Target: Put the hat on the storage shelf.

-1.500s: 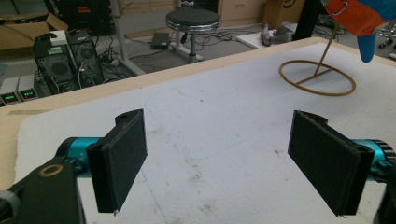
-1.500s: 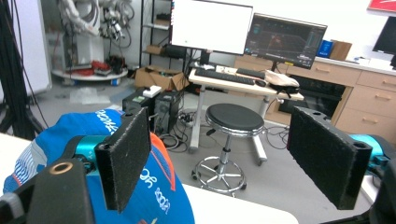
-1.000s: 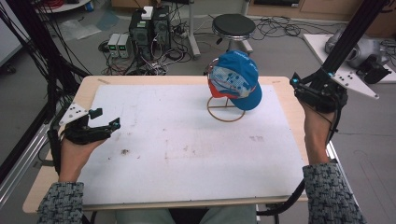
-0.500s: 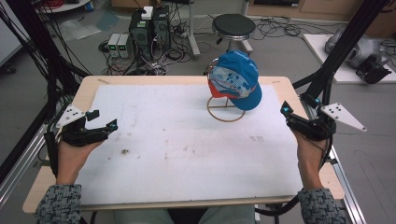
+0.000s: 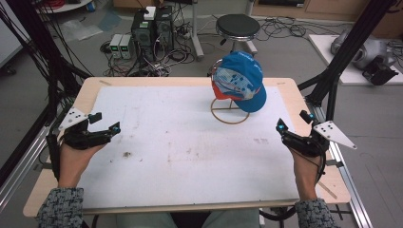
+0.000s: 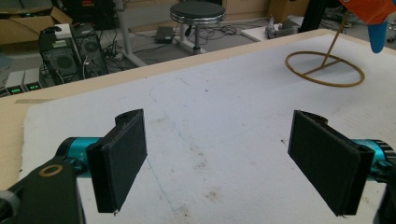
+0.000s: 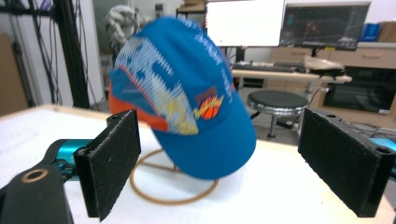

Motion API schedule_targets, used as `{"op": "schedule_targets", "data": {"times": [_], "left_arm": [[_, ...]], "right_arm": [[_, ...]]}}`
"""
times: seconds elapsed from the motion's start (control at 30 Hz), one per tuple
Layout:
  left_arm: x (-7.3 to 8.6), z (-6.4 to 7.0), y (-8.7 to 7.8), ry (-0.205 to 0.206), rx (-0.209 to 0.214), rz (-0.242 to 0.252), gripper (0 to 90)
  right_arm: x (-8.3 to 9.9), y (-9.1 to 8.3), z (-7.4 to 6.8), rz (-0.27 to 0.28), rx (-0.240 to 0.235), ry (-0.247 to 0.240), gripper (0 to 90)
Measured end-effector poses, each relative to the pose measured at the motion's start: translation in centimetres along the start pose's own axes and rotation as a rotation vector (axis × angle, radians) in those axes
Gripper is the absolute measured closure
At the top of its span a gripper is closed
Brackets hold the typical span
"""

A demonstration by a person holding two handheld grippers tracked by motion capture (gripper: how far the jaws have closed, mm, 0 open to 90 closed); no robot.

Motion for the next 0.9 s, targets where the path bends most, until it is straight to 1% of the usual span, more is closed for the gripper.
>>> {"op": "schedule_targets", "data": {"times": [0.03, 0.07, 0.17, 0.27, 0.37, 0.4, 0.43, 0.5, 0.57, 0.63, 0.8, 0.9], "left_arm": [[0.0, 0.1, 0.1, -0.001, 0.002, 0.000, 19.7], [0.0, 0.1, 0.1, 0.001, 0.004, -0.002, 19.7], [0.0, 0.2, 0.3, 0.004, 0.008, -0.003, 19.7], [0.0, 0.3, 0.5, 0.003, 0.010, -0.004, 19.7], [0.1, 0.3, 0.6, 0.006, 0.012, -0.009, 19.7], [0.1, 0.3, 0.7, 0.004, 0.011, -0.008, 19.7], [0.1, 0.3, 0.7, 0.004, 0.010, -0.009, 19.7], [0.1, 0.3, 0.7, 0.005, 0.012, -0.009, 19.7], [0.1, 0.3, 0.7, 0.006, 0.013, -0.008, 19.7], [0.0, 0.4, 0.7, 0.005, 0.013, -0.007, 19.7], [0.0, 0.5, 0.8, 0.008, 0.016, -0.010, 19.7], [0.1, 0.4, 0.8, 0.006, 0.014, -0.011, 19.7]], "right_arm": [[0.4, 0.0, -0.1, -0.004, -0.003, -0.001, 12.3], [1.0, 0.1, -0.3, -0.006, -0.010, -0.012, 12.2], [2.6, 0.3, -0.6, -0.037, -0.018, -0.039, 12.2], [4.4, 0.5, -0.8, -0.069, -0.028, -0.049, 12.3], [5.4, 0.6, -1.1, -0.094, -0.041, -0.043, 12.2], [5.6, 0.7, -1.1, -0.115, -0.046, -0.053, 12.1], [5.8, 0.9, -1.2, -0.135, -0.052, -0.057, 12.0], [6.0, 1.1, -1.3, -0.150, -0.065, -0.046, 12.0], [6.2, 1.2, -1.5, -0.166, -0.070, -0.053, 12.0], [6.2, 1.2, -1.5, -0.165, -0.066, -0.063, 12.0], [6.2, 1.1, -1.3, -0.164, -0.058, -0.056, 12.0], [6.2, 1.1, -1.2, -0.166, -0.050, -0.062, 12.0]]}}
Point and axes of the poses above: each handheld gripper's, and its own axes: y roughly forward along the jaws, x roughly out of its underside, z roughly to its right, the point moved 5 cm from there along y, roughly forward along the jaws, and after that the axes turned 3 degrees about x, right-handed, at the moved point
